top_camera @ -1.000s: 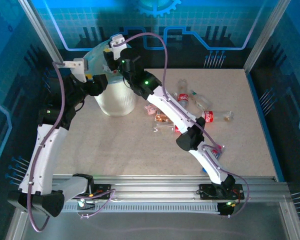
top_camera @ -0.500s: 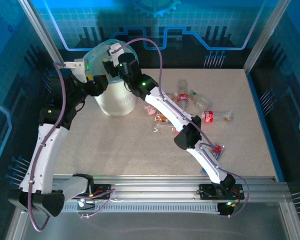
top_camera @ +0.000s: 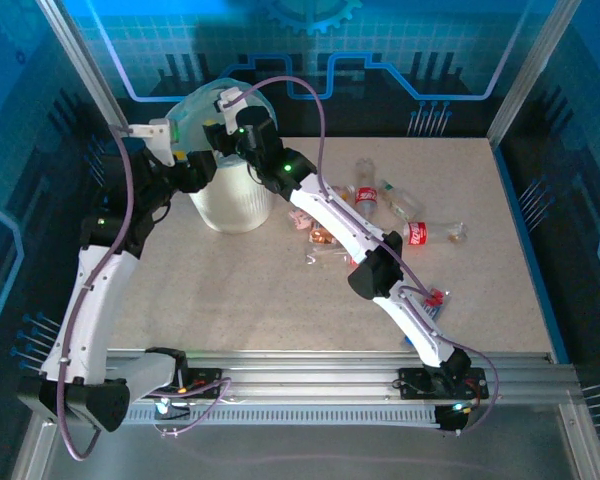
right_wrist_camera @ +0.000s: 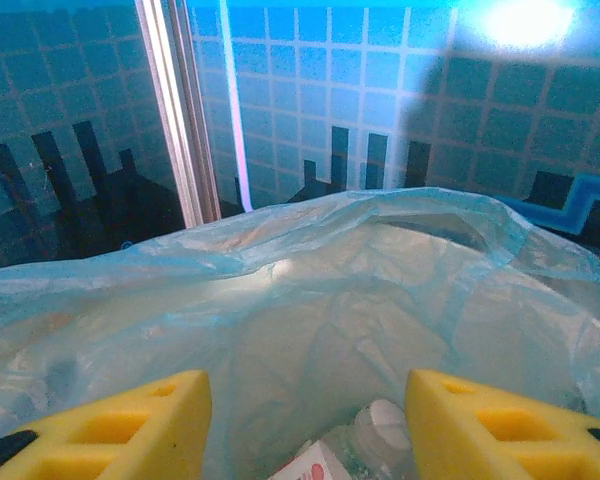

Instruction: Put the plastic bottles in the bin

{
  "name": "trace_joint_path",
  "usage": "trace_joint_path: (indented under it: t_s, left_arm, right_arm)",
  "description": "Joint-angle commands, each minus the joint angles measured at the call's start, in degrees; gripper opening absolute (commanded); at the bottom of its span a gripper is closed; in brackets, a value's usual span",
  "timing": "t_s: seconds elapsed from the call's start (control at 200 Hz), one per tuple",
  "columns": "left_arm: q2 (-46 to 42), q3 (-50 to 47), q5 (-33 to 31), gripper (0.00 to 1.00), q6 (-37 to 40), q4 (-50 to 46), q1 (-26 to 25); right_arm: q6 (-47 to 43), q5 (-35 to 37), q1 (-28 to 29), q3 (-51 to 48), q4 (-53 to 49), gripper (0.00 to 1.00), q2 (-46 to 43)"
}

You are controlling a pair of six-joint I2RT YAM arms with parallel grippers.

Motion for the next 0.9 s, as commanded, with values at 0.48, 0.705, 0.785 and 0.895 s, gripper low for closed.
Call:
trace_joint_path:
  t_s: [0.48,0.705,0.785,0.895]
  left_arm:
    - [-1.31,4.93,0.13,0.68,0.45,-2.17,0.13]
    - [-0.72,9.69,-9.08,0.67,9.9,-7.56,-13.1]
    - [1.24,11.66,-13.59,0.67,14.16,-9.94,-20.0]
    - [4.29,13.16,-16.17,0.67,16.49,-11.73,-26.31]
  right_arm:
    - [6.94,-1.3,-2.25,-0.82,-14.04,0.61,-21.11]
    - [8.49,-0.02,-3.34,-9.44,-29.67,0.65,-32.55]
    - [11.1,-0.89,-4.62,-16.39,-34.87,0.65,-37.73]
    - [13.53,-2.75,-6.76,-31.87,-36.76,0.66,-47.15]
